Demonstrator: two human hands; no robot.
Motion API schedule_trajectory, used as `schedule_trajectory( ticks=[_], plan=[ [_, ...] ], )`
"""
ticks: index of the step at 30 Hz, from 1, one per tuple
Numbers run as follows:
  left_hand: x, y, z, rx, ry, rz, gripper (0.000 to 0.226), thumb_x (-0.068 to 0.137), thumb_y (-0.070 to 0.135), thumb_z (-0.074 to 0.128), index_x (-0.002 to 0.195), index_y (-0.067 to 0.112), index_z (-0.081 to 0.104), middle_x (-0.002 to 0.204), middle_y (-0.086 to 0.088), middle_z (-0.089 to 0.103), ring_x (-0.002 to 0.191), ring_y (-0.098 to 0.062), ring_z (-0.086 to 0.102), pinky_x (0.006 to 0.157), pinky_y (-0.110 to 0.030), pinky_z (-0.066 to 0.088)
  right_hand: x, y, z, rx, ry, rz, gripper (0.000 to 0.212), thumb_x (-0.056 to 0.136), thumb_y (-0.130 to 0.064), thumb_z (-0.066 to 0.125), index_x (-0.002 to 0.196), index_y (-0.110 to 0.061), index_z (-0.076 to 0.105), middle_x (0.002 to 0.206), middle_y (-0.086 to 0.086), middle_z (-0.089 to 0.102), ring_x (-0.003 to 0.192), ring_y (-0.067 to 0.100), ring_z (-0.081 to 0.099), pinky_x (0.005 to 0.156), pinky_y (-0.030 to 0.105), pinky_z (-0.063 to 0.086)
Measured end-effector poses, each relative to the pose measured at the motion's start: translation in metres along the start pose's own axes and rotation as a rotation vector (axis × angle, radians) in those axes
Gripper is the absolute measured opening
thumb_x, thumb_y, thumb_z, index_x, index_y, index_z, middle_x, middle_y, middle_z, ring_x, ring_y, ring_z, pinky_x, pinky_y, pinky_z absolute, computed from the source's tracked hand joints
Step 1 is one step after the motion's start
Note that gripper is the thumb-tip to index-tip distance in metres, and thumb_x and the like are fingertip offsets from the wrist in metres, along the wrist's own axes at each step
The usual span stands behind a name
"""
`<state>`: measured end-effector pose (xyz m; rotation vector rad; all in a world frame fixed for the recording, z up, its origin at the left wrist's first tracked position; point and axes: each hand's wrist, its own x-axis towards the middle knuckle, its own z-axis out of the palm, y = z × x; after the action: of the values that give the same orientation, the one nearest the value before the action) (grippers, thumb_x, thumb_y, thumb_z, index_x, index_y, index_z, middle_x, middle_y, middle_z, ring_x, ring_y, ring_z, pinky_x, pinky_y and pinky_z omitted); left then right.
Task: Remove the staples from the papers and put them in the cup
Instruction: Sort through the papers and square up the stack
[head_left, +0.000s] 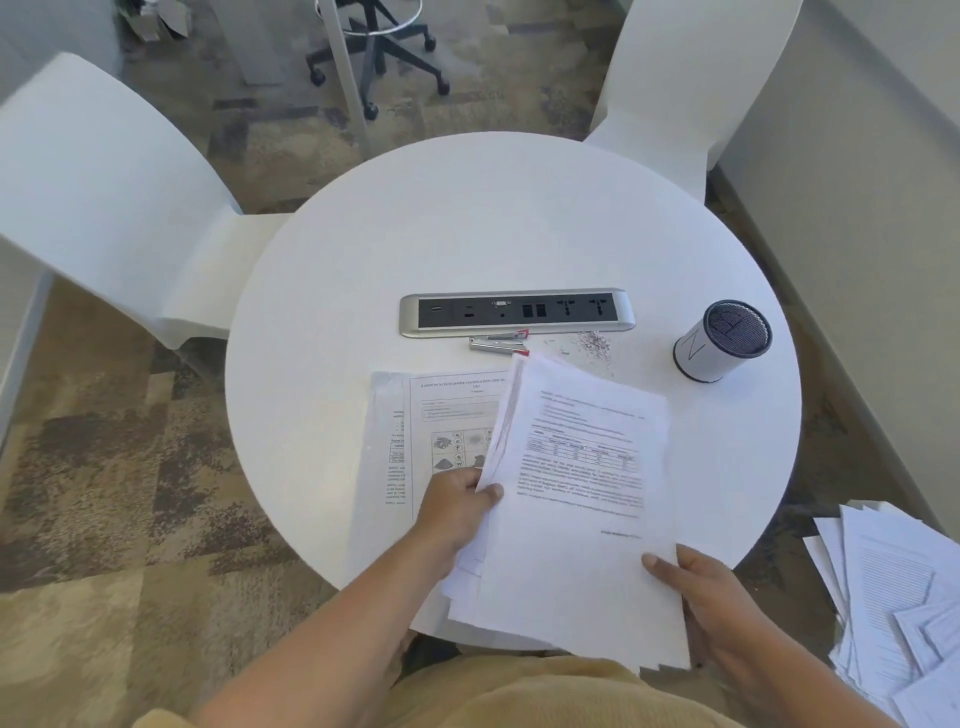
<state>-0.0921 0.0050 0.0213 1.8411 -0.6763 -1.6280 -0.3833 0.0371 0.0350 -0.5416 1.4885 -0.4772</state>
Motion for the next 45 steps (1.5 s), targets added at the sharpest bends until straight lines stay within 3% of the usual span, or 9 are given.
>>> schedule_trajectory(
  ticks=[5, 9, 13, 16, 22, 26, 29, 35, 45],
  plan=[
    [-0.006, -0.002, -0.007, -0.076, 0.080, 0.059, 0.016, 0.087, 0.017, 0.076, 0.073, 0.018, 0.070, 0.097, 0.005, 0.073, 0.092, -0.015, 0.067, 0.080, -0.022, 0.049, 0.012, -0.015, 0.015, -0.103, 0.222, -0.122, 0.012, 0.092, -0.018, 0.065, 0.101, -0.012, 0.072, 0.091, 0.005, 0.079, 0.088, 0.031, 0.073, 0.085, 0.051, 0.058],
    [-0.008, -0.006, -0.016, -0.150, 0.121, 0.062, 0.013, 0.090, 0.028, 0.072, 0.096, 0.017, 0.078, 0.128, 0.000, 0.069, 0.125, -0.020, 0.060, 0.109, -0.038, 0.045, 0.012, -0.018, 0.009, -0.125, 0.363, -0.165, 0.011, 0.094, -0.016, 0.062, 0.096, -0.013, 0.072, 0.091, 0.005, 0.076, 0.087, 0.030, 0.071, 0.083, 0.047, 0.057],
    [-0.008, -0.011, -0.022, -0.189, 0.182, 0.064, 0.007, 0.092, 0.015, 0.069, 0.091, 0.011, 0.075, 0.071, 0.015, 0.072, 0.069, 0.001, 0.065, 0.064, -0.010, 0.047, 0.002, -0.021, -0.009, -0.085, 0.416, -0.145, 0.017, 0.093, -0.025, 0.065, 0.096, -0.012, 0.074, 0.092, 0.007, 0.077, 0.083, 0.034, 0.072, 0.081, 0.053, 0.058],
    [-0.011, -0.011, -0.025, -0.213, 0.172, 0.079, 0.011, 0.090, 0.015, 0.072, 0.079, 0.015, 0.072, 0.069, 0.013, 0.072, 0.068, -0.004, 0.063, 0.062, -0.013, 0.045, -0.008, -0.028, -0.016, 0.035, 0.368, -0.132, 0.019, 0.091, -0.026, 0.066, 0.097, -0.009, 0.072, 0.090, 0.008, 0.078, 0.081, 0.037, 0.072, 0.077, 0.053, 0.059],
    [-0.017, -0.003, -0.020, -0.443, 0.017, 0.008, 0.022, 0.086, 0.011, 0.075, 0.108, 0.006, 0.073, 0.103, -0.010, 0.078, 0.098, -0.027, 0.075, 0.079, -0.035, 0.061, -0.007, -0.045, 0.002, 0.158, 0.236, -0.161, 0.027, 0.084, -0.026, 0.068, 0.104, -0.007, 0.066, 0.116, 0.007, 0.070, 0.108, 0.033, 0.062, 0.088, 0.049, 0.052],
    [-0.019, 0.003, -0.016, -0.446, 0.025, 0.024, 0.022, 0.085, 0.012, 0.076, 0.107, 0.009, 0.073, 0.103, -0.006, 0.079, 0.095, -0.020, 0.076, 0.076, -0.029, 0.059, -0.005, -0.055, 0.021, 0.131, 0.110, -0.168, 0.044, 0.080, -0.033, 0.067, 0.114, -0.006, 0.065, 0.110, 0.017, 0.072, 0.104, 0.040, 0.066, 0.095, 0.054, 0.052],
    [-0.020, 0.006, -0.018, -0.437, 0.050, 0.044, 0.020, 0.086, 0.012, 0.076, 0.105, 0.007, 0.072, 0.103, -0.007, 0.079, 0.095, -0.022, 0.076, 0.085, -0.037, 0.059, -0.004, -0.059, 0.025, 0.146, 0.109, -0.199, 0.048, 0.073, -0.033, 0.072, 0.112, -0.006, 0.066, 0.103, 0.017, 0.074, 0.091, 0.035, 0.069, 0.081, 0.045, 0.058],
    [-0.023, 0.006, -0.025, -0.390, 0.080, 0.092, 0.022, 0.087, 0.015, 0.076, 0.108, 0.013, 0.073, 0.103, 0.000, 0.079, 0.098, -0.020, 0.075, 0.088, -0.036, 0.058, 0.000, -0.057, 0.016, 0.241, 0.088, -0.142, 0.029, 0.089, -0.012, 0.062, 0.118, -0.008, 0.062, 0.121, 0.010, 0.068, 0.111, 0.036, 0.061, 0.090, 0.053, 0.051],
    [-0.027, 0.003, -0.015, -0.318, 0.066, 0.063, 0.027, 0.077, 0.018, 0.085, 0.103, 0.021, 0.076, 0.099, 0.007, 0.079, 0.097, -0.014, 0.073, 0.088, -0.033, 0.058, 0.010, -0.050, 0.035, 0.177, 0.088, -0.196, 0.067, 0.059, -0.023, 0.084, 0.122, -0.017, 0.062, 0.111, 0.004, 0.075, 0.105, 0.031, 0.067, 0.086, 0.050, 0.057]
  ],
)
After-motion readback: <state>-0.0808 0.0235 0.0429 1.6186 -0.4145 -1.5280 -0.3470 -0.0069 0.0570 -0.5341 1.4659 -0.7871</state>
